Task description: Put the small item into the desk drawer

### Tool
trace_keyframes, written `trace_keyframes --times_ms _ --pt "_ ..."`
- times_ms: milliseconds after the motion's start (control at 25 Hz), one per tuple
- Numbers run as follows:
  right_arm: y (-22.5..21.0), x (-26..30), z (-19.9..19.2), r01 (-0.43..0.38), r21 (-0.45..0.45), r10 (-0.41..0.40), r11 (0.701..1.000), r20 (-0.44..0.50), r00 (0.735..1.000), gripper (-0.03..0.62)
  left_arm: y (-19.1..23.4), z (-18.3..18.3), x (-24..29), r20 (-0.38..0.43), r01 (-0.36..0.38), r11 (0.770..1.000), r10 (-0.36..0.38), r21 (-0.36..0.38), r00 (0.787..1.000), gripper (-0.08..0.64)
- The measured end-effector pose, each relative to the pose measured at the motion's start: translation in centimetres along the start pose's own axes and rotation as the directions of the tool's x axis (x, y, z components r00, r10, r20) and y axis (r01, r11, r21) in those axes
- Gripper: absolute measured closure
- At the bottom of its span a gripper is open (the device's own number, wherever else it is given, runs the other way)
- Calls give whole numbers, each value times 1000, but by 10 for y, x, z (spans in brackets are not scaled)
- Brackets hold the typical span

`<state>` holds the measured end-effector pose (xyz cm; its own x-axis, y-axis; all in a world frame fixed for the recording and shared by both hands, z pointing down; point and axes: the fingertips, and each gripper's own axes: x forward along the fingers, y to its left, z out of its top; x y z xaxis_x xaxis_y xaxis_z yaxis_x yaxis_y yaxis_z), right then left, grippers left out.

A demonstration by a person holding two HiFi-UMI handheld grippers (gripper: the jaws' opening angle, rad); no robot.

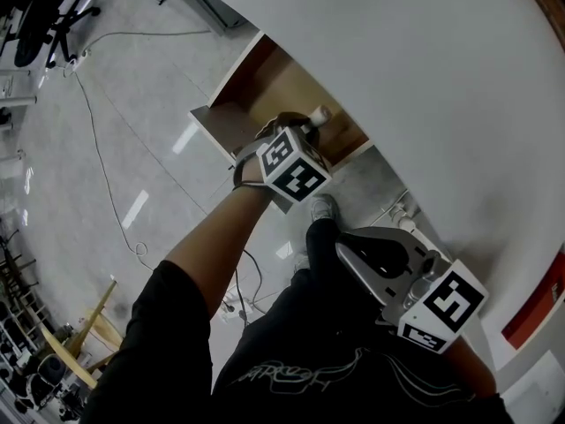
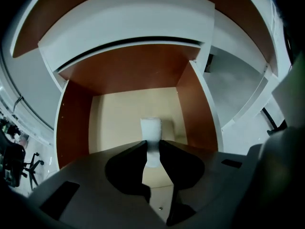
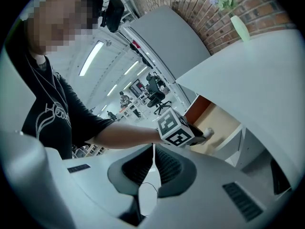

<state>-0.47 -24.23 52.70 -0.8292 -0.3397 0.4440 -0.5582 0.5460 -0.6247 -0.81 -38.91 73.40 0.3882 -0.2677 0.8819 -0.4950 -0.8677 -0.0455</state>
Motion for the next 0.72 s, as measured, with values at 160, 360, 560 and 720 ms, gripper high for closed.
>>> trace_keyframes --times_ms 160,360,560,720 --pt "-6 1 -6 4 7 -4 1000 1 1000 549 0 -3 18 -31 14 1000 -14 -5 999 463" --pt "-11 4 -7 -2 38 1 999 24 1000 549 2 -4 35 -44 28 1000 -29 -14 999 463" --pt "-19 6 -12 6 18 -6 1000 31 1000 549 1 -4 47 -38 21 1000 -20 8 999 463" --pt "-17 5 -11 4 11 -5 1000 43 999 549 -1 -3 46 -27 16 999 -15 36 1000 460"
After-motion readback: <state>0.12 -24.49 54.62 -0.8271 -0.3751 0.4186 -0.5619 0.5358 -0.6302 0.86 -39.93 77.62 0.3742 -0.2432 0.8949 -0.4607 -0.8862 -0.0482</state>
